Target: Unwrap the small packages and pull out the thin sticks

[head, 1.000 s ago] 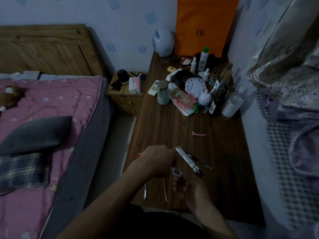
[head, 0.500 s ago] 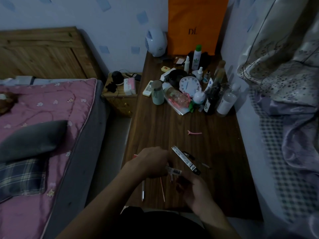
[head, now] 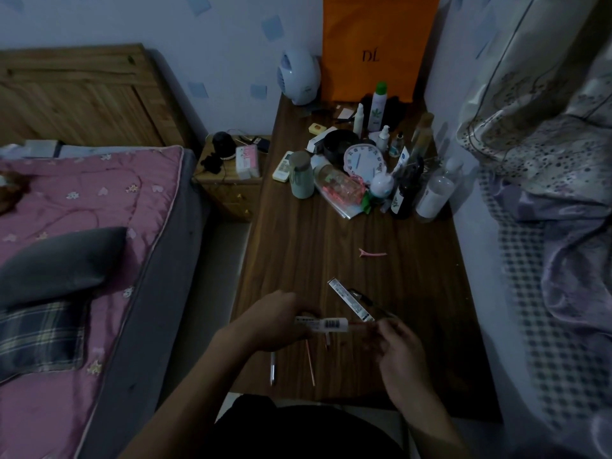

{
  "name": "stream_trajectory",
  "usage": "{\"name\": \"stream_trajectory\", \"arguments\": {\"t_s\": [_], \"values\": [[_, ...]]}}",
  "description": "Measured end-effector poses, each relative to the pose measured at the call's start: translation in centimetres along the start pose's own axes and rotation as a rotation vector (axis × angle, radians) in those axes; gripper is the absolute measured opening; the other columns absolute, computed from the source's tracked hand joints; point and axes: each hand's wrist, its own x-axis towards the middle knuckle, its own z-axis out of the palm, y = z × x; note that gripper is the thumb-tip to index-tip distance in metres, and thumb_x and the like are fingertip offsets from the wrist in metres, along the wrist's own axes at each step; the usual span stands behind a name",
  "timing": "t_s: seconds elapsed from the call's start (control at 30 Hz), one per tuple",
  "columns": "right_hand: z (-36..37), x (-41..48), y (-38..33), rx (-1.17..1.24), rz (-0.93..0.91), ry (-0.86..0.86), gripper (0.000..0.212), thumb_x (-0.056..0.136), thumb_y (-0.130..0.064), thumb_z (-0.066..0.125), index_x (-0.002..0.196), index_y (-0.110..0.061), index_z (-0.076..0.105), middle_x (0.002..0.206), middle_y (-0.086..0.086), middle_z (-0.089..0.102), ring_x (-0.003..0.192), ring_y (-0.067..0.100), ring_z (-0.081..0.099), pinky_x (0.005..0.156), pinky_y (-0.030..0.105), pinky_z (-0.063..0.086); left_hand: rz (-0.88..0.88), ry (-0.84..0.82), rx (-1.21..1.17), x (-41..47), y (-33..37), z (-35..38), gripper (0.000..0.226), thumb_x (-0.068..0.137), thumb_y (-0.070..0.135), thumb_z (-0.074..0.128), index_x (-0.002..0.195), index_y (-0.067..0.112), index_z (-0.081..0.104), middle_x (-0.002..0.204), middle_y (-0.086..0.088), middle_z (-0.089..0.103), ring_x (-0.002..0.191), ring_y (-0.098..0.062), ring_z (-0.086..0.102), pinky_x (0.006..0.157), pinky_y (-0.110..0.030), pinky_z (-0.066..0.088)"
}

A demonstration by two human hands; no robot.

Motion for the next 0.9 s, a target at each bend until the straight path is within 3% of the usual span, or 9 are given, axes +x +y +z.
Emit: {"name": "stream_trajectory", "arguments": {"t_s": [0.1, 0.33, 0.6, 0.7, 0.83, 0.9], "values": [[-0.6, 0.3, -0.4, 0.000, -0.025, 0.018, 0.021, 0.097, -0.020, 0.056, 0.109, -0.005, 0.066, 0.098, 0.018, 0.074, 0.080, 0.025, 0.073, 0.068, 0.037, 0.055, -0.011, 0.060, -0.056, -0.1, -0.8, 1.0, 0.028, 0.087, 0.033, 0.065, 0.115, 0.035, 0.062, 0.113, 0.012, 0.067, 0.095, -0.001, 0.062, 0.077, -0.021, 0.052], [-1.0, 0.8, -1.3, -0.001, -0.080, 0.055, 0.018, 0.100, -0.026, 0.052, 0.110, -0.015, 0.063, 0.096, 0.012, 0.077, 0.080, 0.023, 0.074, 0.071, 0.037, 0.054, -0.049, 0.087, -0.221, -0.1, -2.0, 4.3, 0.027, 0.088, 0.036, 0.064, 0.114, 0.030, 0.063, 0.103, 0.011, 0.068, 0.085, 0.000, 0.065, 0.073, -0.025, 0.056], [-2.4, 2.2, -3.7, -0.040, -0.245, 0.355, 0.012, 0.101, -0.023, 0.051, 0.106, -0.027, 0.062, 0.094, 0.002, 0.071, 0.082, 0.018, 0.068, 0.070, 0.032, 0.052, -0.153, 0.131, -0.474, 1.3, -2.8, 8.8, 0.015, 0.088, 0.038, 0.063, 0.098, 0.027, 0.063, 0.085, 0.002, 0.069, 0.065, -0.003, 0.066, 0.054, -0.018, 0.050], [-3.4, 2.7, -4.2, -0.036, -0.281, 0.428, 0.014, 0.100, -0.023, 0.054, 0.111, -0.024, 0.062, 0.095, 0.000, 0.069, 0.083, 0.015, 0.067, 0.069, 0.029, 0.050, -0.235, 0.134, -0.604, 2.4, -2.3, 10.7, 0.012, 0.093, 0.034, 0.058, 0.095, 0.023, 0.061, 0.081, -0.002, 0.070, 0.060, -0.003, 0.067, 0.053, -0.020, 0.053], [-4.4, 2.8, -3.8, -0.076, -0.262, 0.407, 0.013, 0.096, -0.021, 0.061, 0.095, -0.033, 0.066, 0.102, 0.000, 0.070, 0.093, 0.014, 0.067, 0.074, 0.030, 0.051, -0.337, 0.113, -0.701, 4.2, -1.1, 13.3, 0.032, 0.098, 0.041, 0.047, 0.091, 0.016, 0.065, 0.081, -0.001, 0.072, 0.067, -0.010, 0.068, 0.062, -0.036, 0.055], [-4.7, 2.7, -3.3, -0.132, -0.231, 0.386, 0.013, 0.094, -0.022, 0.063, 0.092, -0.034, 0.067, 0.101, -0.001, 0.070, 0.094, 0.014, 0.067, 0.073, 0.030, 0.051, -0.415, 0.071, -0.854, 5.0, -0.2, 14.4, 0.034, 0.099, 0.044, 0.043, 0.097, 0.017, 0.064, 0.090, -0.001, 0.072, 0.077, -0.011, 0.070, 0.059, -0.028, 0.053]]}}
